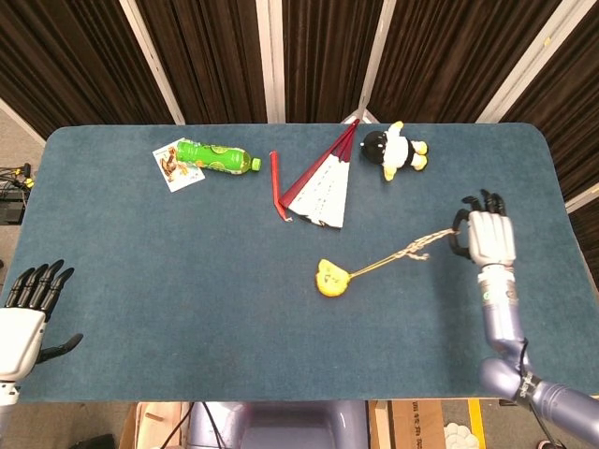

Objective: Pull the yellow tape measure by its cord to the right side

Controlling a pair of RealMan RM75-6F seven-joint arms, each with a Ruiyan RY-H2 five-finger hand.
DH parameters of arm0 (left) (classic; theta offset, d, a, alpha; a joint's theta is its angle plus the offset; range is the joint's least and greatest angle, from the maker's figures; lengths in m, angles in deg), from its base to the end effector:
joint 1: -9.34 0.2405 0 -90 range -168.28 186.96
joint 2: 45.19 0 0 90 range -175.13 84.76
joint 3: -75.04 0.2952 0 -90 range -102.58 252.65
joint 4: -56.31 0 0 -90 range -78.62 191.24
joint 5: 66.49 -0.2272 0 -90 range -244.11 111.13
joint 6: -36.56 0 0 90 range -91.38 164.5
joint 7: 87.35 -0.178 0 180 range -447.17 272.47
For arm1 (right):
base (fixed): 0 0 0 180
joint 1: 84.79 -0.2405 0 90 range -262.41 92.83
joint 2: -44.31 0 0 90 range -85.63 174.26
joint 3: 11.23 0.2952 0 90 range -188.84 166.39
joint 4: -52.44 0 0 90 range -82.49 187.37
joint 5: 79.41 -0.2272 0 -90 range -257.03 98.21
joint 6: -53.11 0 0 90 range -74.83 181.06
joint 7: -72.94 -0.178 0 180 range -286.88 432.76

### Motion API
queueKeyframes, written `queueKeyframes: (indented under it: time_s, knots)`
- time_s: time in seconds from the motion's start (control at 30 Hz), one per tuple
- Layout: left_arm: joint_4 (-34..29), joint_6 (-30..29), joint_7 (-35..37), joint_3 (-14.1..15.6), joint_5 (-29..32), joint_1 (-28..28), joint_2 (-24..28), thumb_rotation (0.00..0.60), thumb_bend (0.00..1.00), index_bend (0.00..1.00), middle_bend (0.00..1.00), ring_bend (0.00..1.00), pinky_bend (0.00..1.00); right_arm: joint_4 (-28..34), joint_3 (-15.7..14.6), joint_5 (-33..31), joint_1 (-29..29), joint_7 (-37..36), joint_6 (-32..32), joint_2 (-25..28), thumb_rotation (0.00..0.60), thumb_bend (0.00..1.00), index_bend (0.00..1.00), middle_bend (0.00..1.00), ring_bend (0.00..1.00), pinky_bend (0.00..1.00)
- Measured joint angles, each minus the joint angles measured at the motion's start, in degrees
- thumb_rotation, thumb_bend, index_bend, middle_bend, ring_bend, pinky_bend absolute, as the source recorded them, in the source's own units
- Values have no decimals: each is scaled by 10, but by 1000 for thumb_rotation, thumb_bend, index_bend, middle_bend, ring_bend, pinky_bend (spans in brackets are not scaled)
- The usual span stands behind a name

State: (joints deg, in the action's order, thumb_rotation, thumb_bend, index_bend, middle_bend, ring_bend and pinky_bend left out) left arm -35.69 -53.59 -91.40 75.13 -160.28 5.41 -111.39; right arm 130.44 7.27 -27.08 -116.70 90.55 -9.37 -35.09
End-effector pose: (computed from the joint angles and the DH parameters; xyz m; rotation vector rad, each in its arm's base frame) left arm -0.3305 0.2004 0.1445 -1.4797 -0.7989 -0.9616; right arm -0.3044 -0.4348 0.0995 1.2882 -0.9667 0.8065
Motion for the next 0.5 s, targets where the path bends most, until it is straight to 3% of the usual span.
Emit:
queueKeyframes:
  time_s: [0.5]
  knots:
    - [-1, -2, -12, -1, -1, 1, -4, 600, 0, 0, 0, 0, 0, -78, 38, -65, 2, -17, 18, 39, 600, 461, 687, 251, 46, 40]
